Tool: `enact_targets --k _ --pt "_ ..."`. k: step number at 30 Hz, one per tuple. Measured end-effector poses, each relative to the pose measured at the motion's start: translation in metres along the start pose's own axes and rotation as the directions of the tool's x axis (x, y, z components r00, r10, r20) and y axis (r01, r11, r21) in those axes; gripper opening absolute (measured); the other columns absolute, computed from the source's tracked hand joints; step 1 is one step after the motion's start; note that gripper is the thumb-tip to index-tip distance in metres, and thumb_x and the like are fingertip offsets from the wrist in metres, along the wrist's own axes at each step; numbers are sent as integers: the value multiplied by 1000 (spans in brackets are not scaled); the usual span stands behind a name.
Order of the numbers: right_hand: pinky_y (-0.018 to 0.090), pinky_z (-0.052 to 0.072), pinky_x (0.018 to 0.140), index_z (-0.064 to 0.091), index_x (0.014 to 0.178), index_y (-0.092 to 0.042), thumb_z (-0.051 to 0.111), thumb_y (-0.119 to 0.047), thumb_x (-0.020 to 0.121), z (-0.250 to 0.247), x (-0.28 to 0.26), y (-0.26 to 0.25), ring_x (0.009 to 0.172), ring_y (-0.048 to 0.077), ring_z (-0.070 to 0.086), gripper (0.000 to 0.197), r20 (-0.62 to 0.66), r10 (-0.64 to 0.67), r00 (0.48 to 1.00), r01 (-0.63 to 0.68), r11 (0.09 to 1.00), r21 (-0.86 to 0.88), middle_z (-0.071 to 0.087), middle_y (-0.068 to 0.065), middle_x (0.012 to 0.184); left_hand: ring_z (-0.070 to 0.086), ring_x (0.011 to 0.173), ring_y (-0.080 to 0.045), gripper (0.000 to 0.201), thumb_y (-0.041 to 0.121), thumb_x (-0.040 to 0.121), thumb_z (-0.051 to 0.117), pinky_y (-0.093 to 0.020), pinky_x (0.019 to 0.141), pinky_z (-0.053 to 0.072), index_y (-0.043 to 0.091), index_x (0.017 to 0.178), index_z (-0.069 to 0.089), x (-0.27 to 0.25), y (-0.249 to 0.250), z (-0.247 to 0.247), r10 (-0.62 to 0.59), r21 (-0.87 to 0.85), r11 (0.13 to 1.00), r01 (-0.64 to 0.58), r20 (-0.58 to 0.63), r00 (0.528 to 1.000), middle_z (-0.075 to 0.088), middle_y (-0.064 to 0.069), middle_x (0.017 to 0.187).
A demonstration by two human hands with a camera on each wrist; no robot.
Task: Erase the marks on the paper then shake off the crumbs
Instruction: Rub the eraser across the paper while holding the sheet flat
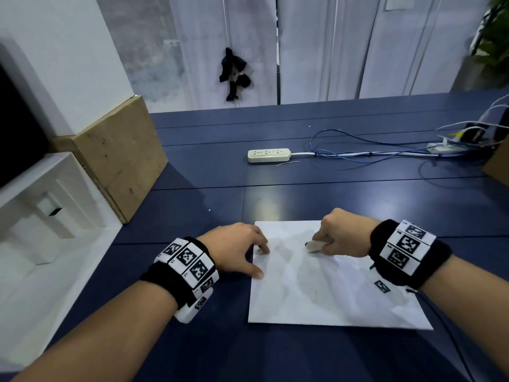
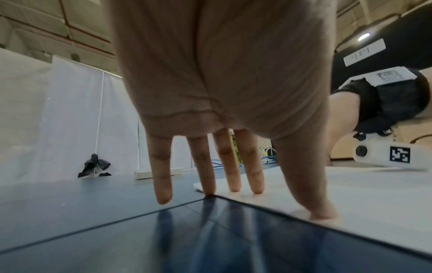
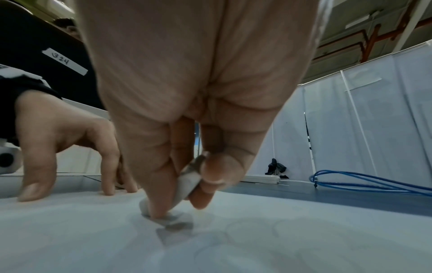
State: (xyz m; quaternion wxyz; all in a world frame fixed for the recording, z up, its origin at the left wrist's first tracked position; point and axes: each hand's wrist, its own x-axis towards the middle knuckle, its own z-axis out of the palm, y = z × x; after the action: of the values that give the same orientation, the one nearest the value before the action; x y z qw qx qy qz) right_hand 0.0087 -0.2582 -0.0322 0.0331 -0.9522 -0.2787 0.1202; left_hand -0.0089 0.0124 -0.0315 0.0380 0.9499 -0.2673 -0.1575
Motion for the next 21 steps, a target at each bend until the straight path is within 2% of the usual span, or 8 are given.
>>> enact_targets --k 4,6,8,10,12,14,17,21 --pt "41 47 58 60 63 -21 60 -37 88 -5 -8 -8 56 20 36 30 -32 -3 999 5 998 57 41 1 53 43 130 -3 85 66 61 82 -34 105 42 30 135 57 -9 0 5 9 -38 999 -7 58 998 42 22 142" --pt "35 50 62 70 80 -27 64 -33 85 -8 -14 -24 58 13 48 10 -46 -41 998 45 993 105 57 -5 60 43 131 -2 99 69 57 82 -31 109 39 29 141 50 -11 -1 7 15 -46 999 -13 53 998 39 24 144" --pt "29 52 71 72 104 -31 66 -32 82 -5 -14 -40 72 10 59 23 -27 -115 993 118 981 155 72 -7 82 42 133 -3 108 71 57 80 -29 111 37 27 147 41 -14 -2 9 21 -48 999 -19 42 999 36 25 146" --pt "26 51 75 72 109 -30 65 -31 81 -1 -5 -49 77 11 58 29 -1 -138 990 137 982 129 73 -7 92 33 139 -2 113 73 60 78 -28 116 30 25 152 33 -15 -3 11 18 -34 999 -16 60 998 25 24 156" --pt "28 50 73 72 104 -25 64 -28 81 -1 5 -50 78 16 54 25 -2 -101 995 100 992 82 69 -4 85 22 146 -3 116 75 62 75 -31 120 21 24 155 27 -16 -4 11 6 -8 1000 -6 83 997 13 21 161" --pt "33 46 66 69 86 -19 63 -27 82 -4 11 -50 72 23 48 11 -17 -41 999 41 998 49 52 -4 64 10 150 -6 118 76 63 73 -39 121 14 23 156 24 -15 -4 12 -8 22 1000 6 103 995 9 18 164" --pt "39 45 61 50 63 -11 56 -35 79 -4 0 -52 62 24 34 30 -12 -106 994 106 994 39 38 6 57 1 151 -5 121 77 61 73 -51 122 12 23 157 22 -13 -7 15 -31 -10 999 33 132 991 6 18 164" --pt "29 45 68 71 95 -12 62 -35 83 10 -24 -65 70 20 50 28 190 -293 937 289 956 51 61 9 77 23 145 -3 122 75 53 79 -41 120 27 21 152 32 -9 -8 15 -32 -89 995 42 109 994 19 20 158"
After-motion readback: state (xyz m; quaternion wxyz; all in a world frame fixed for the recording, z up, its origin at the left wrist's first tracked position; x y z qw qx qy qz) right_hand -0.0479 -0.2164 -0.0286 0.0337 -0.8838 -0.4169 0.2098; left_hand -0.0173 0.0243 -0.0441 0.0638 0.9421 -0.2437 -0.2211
